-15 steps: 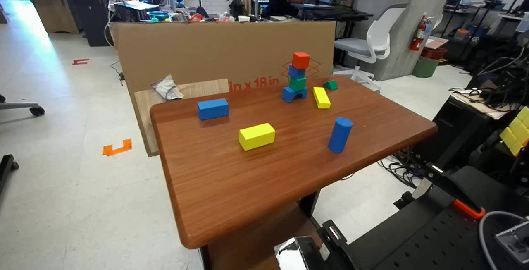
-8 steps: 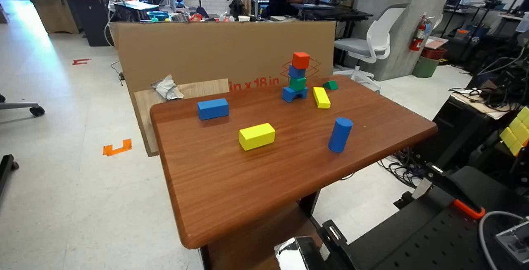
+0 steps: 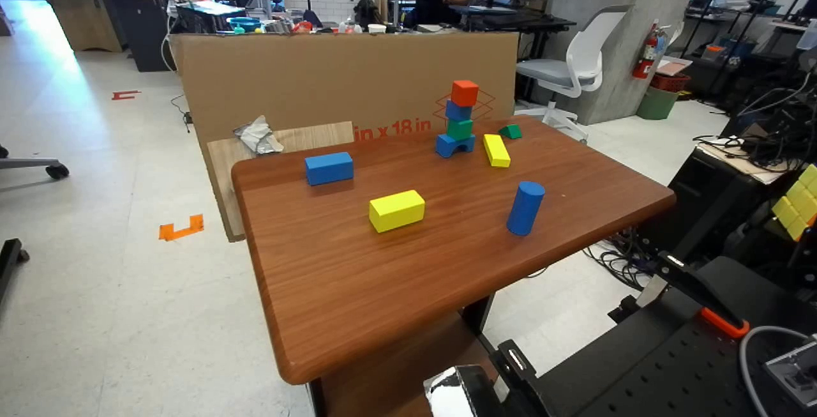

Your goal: Move the blue cylinder to the right

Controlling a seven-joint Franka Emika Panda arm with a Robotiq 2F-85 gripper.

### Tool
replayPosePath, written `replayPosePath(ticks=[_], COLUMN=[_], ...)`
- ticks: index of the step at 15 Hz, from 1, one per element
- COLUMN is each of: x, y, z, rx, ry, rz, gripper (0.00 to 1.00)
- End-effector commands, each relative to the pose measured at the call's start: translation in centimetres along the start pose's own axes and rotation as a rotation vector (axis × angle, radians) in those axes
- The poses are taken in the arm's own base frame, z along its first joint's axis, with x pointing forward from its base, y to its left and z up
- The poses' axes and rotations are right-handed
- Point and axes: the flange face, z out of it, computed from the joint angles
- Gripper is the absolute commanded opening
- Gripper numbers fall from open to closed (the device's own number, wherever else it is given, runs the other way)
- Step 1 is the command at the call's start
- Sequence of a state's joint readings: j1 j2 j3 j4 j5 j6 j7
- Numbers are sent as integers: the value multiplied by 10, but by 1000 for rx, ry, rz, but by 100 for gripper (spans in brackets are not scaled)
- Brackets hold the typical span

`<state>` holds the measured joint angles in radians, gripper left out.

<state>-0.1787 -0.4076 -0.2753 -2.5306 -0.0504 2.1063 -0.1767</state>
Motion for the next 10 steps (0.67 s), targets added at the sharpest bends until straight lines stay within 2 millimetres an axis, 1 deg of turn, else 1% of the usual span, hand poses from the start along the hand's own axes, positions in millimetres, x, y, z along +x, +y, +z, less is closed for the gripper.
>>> replayPosePath(ticks=[1,3,6,8,10], x=[10,15,21,18,9], y=[-35,-66,-107,-127,-142], z=[12,23,40,58,80], rx=[10,26,45,36,19], ry=[-14,-29,-61,-89,-125], rz=[-70,-119,-181,-220,-253], gripper=[100,100,100,100,100])
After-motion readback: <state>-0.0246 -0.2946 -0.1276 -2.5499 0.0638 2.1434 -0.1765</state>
